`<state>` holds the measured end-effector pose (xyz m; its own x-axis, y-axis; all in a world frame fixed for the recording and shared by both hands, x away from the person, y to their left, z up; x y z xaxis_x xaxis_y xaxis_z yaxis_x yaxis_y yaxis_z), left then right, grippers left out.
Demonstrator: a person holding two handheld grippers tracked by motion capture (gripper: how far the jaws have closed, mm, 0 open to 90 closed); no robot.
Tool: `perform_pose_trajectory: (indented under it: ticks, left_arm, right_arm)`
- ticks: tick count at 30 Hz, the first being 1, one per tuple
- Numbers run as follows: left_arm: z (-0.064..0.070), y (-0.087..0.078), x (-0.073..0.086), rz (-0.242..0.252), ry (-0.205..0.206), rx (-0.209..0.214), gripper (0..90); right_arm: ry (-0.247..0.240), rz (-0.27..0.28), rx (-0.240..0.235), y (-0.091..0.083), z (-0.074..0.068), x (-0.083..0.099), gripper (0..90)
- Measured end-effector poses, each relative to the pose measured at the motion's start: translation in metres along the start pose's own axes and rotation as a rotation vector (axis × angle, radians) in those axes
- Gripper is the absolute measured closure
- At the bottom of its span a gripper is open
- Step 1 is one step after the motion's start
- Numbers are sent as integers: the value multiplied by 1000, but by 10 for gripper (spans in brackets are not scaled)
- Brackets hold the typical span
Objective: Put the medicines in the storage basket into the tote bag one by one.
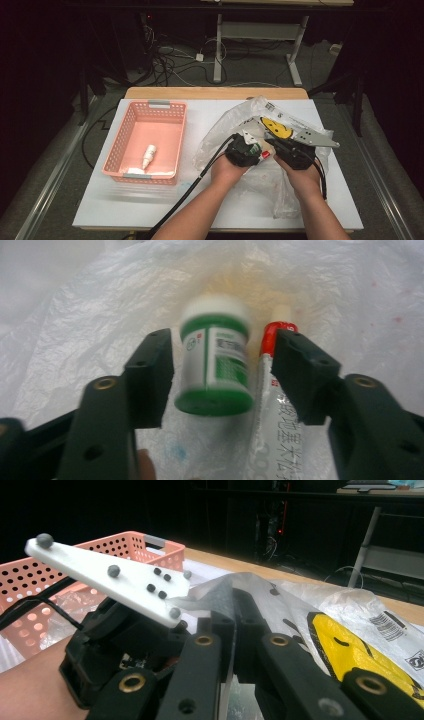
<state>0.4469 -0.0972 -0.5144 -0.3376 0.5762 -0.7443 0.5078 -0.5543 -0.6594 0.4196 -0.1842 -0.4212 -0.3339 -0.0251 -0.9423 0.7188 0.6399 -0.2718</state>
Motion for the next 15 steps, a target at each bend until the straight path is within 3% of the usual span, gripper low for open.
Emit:
perform_pose_trajectory:
  ticks: [3,8,15]
  left_arm:
    - [5,-6,4,17,-16,9,370]
    - [13,-19,15,23,-3,29,370]
    - [32,-41,29,55,1,101,348]
  right_arm:
    - [0,0,-1,0,1,0,900]
    - [-2,0,0,-1,0,0,900]
    - [-3,0,2,-1,1,0,900]
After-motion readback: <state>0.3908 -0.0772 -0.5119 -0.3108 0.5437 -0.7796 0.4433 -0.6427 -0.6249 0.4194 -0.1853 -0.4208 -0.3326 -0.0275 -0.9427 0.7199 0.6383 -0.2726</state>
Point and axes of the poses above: each handheld gripper's, and its own axes: y roughly forward along the jaws, x roughly out of its underside, z roughly to its right, the point moved 8 cm from there along y, roughly forward along the jaws, and after that the axes turned 9 degrees about y, right-handed, at the moved point
